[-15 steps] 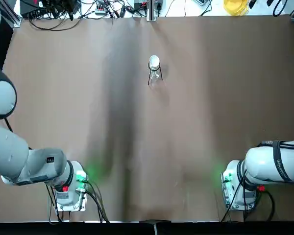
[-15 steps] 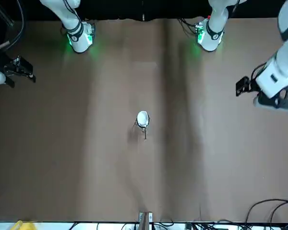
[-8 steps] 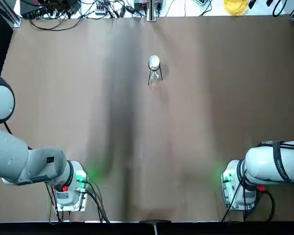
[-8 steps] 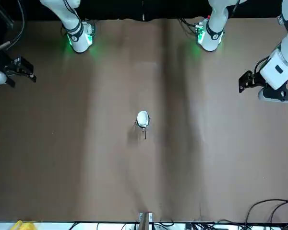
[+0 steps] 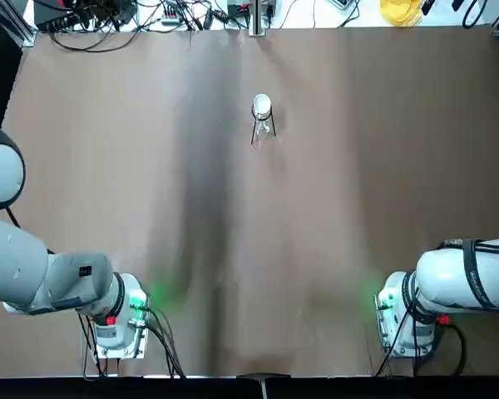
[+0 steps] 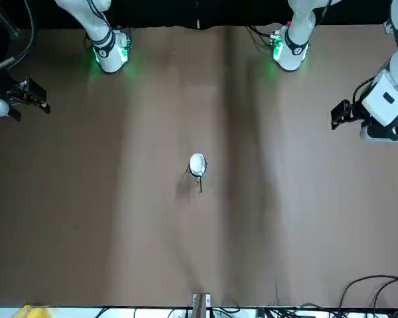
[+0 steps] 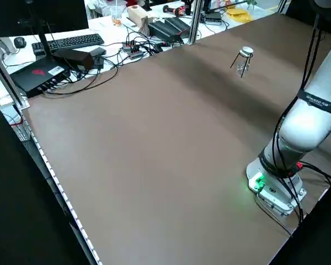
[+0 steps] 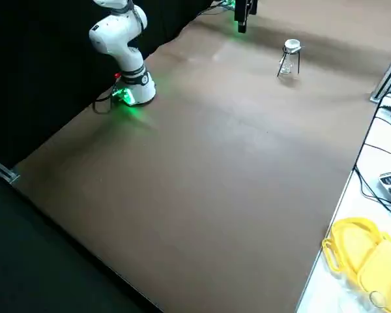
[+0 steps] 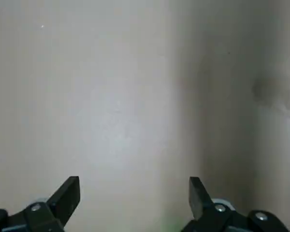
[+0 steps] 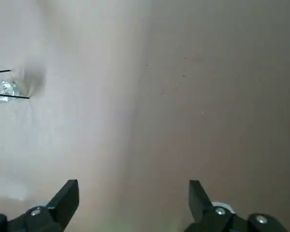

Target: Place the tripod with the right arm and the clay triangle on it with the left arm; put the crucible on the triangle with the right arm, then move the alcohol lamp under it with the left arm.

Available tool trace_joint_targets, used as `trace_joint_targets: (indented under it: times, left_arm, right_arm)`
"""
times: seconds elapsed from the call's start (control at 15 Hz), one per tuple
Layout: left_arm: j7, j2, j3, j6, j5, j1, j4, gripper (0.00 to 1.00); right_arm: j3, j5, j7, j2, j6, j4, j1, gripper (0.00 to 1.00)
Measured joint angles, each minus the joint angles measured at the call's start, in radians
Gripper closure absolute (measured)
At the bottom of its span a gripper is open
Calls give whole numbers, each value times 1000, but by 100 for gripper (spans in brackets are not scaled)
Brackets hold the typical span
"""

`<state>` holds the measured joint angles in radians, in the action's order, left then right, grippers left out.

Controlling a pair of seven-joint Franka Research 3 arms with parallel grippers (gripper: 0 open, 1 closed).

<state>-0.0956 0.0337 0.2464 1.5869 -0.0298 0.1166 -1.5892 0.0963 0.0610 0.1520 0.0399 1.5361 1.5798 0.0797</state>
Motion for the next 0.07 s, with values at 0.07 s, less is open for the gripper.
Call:
trace_joint_targets:
  times: [0.07]
  left_arm:
    - [-27, 0, 1, 0, 0, 0, 0, 0]
  right_arm:
    - [0, 0, 0, 0, 0, 0, 0, 0]
